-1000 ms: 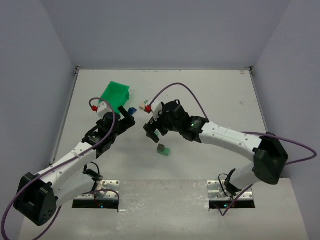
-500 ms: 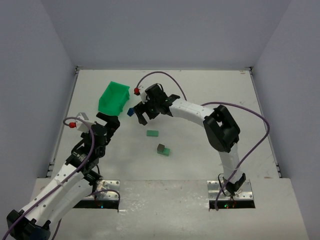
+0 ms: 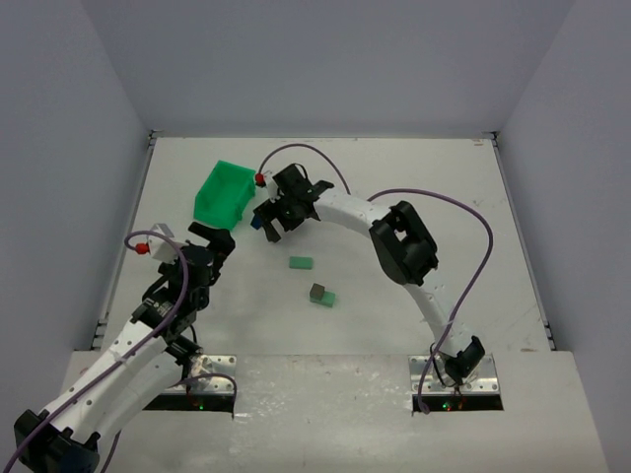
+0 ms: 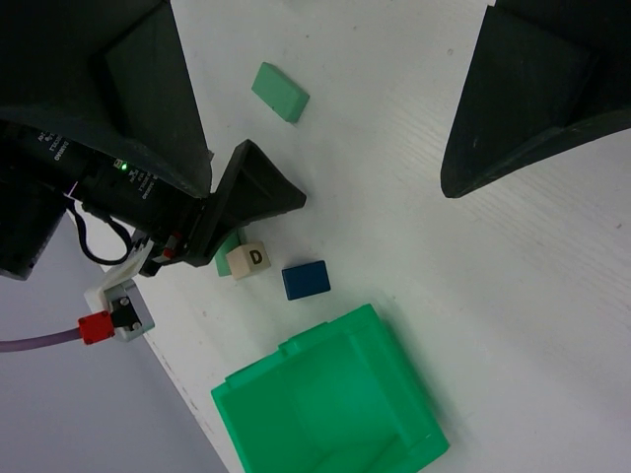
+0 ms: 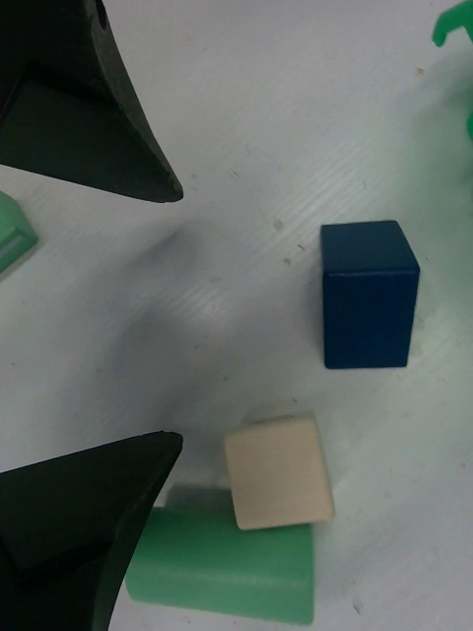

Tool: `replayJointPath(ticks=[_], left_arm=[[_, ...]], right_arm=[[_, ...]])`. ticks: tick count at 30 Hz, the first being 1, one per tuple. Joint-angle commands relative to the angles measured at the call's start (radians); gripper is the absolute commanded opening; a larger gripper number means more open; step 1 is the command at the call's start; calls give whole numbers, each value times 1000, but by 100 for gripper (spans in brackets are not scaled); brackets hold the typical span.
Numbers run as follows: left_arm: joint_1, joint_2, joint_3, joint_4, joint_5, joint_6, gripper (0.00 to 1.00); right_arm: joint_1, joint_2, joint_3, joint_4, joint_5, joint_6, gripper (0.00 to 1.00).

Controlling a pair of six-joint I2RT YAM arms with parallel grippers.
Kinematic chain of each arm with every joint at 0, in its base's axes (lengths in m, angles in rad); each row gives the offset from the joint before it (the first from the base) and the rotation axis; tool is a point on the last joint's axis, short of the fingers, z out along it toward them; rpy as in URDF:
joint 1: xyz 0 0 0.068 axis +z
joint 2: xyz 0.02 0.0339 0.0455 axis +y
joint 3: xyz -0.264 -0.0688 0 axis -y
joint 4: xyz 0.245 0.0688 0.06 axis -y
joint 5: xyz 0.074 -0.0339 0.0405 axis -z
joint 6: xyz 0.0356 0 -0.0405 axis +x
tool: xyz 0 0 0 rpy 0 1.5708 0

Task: Build the wood block tower

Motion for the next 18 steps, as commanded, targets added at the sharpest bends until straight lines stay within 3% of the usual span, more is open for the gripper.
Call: replayJointPath(ticks=[1,11,18], left_arm=[[1,9,4,39,-21,9,100],[0,41,0,50,-41,5,100],[1,57,3,59,-39,5,100]], right_arm=[[-16,57,86,5,63,-4,97],[-35,116,139,15,122,3,94],[-42,129,150,60,74,-56,76]])
